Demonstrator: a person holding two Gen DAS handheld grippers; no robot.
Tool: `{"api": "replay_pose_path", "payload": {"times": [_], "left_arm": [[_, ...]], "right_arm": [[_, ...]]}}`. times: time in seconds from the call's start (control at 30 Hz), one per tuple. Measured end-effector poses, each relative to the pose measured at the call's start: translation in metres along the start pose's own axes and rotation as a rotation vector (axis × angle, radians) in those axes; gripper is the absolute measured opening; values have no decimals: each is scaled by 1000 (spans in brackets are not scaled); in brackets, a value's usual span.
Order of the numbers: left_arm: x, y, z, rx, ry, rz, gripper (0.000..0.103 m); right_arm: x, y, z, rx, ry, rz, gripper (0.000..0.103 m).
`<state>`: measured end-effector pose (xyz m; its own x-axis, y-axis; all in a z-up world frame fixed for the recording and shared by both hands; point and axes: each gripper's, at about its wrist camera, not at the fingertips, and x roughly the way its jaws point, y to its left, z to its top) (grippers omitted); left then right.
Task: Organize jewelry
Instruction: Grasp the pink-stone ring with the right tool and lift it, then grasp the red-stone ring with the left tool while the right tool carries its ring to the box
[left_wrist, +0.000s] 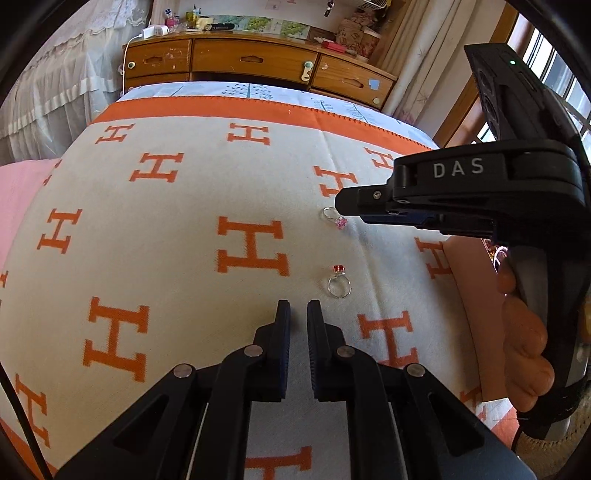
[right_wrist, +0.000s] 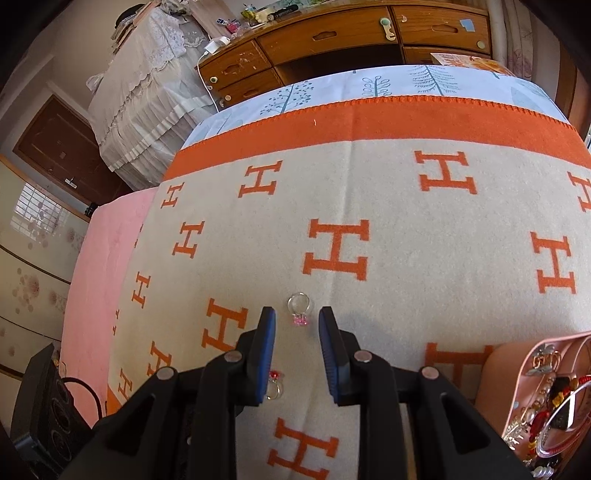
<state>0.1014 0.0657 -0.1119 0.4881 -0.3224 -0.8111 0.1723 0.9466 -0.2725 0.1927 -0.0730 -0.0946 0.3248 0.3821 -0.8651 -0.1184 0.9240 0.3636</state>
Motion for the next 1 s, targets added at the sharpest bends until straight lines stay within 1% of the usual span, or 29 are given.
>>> {"api": "replay_pose_path", "payload": {"times": [0.13, 0.2, 0.33, 0.37, 0.4, 0.43, 0.53, 0.57, 0.63, 0.7, 0.73, 0.8, 0.93, 1.0], "left_arm": [[-1, 6, -1, -16, 5, -17, 7], [-3, 8, -2, -22, 6, -25, 7], [-5, 10, -3, -26, 6, -30, 7], [-7, 10, -4, -26, 6, -30, 8], [-7, 10, -5, -26, 6, -30, 9], [-8, 9, -5, -25, 6, -28, 9], [-11, 6, -7, -15, 4, -23, 18], [-10, 5, -6, -11, 4, -22, 20], [-9, 1, -4, 1, 7, -23, 26], [-7, -3, -2, 13, 7, -28, 53], [-7, -6, -1, 21, -1, -28, 57], [-6, -14, 1, 50, -16, -21, 59], [5, -27, 7, 94, -10, 5, 58], [11, -32, 8, 121, -10, 30, 53]], "right_arm": [[12, 11, 0, -58, 20, -78, 25], [13, 17, -3, -97, 7, -119, 25], [18, 36, -9, -229, -10, -228, 24], [19, 39, -11, -257, -16, -253, 22], [20, 41, -13, -281, -23, -283, 16], [19, 41, -15, -289, -28, -291, 15], [12, 31, -17, -262, -35, -267, 15], [9, 26, -18, -240, -37, -249, 15], [1, 13, -19, -181, -37, -187, 15], [-8, 4, -22, -130, -51, -136, 15], [-15, -2, -25, -109, -63, -114, 15], [-30, -11, -30, -72, -89, -76, 15], [-63, -19, -44, -46, -162, -12, 15], [-78, -21, -52, -45, -196, 18, 15]]}}
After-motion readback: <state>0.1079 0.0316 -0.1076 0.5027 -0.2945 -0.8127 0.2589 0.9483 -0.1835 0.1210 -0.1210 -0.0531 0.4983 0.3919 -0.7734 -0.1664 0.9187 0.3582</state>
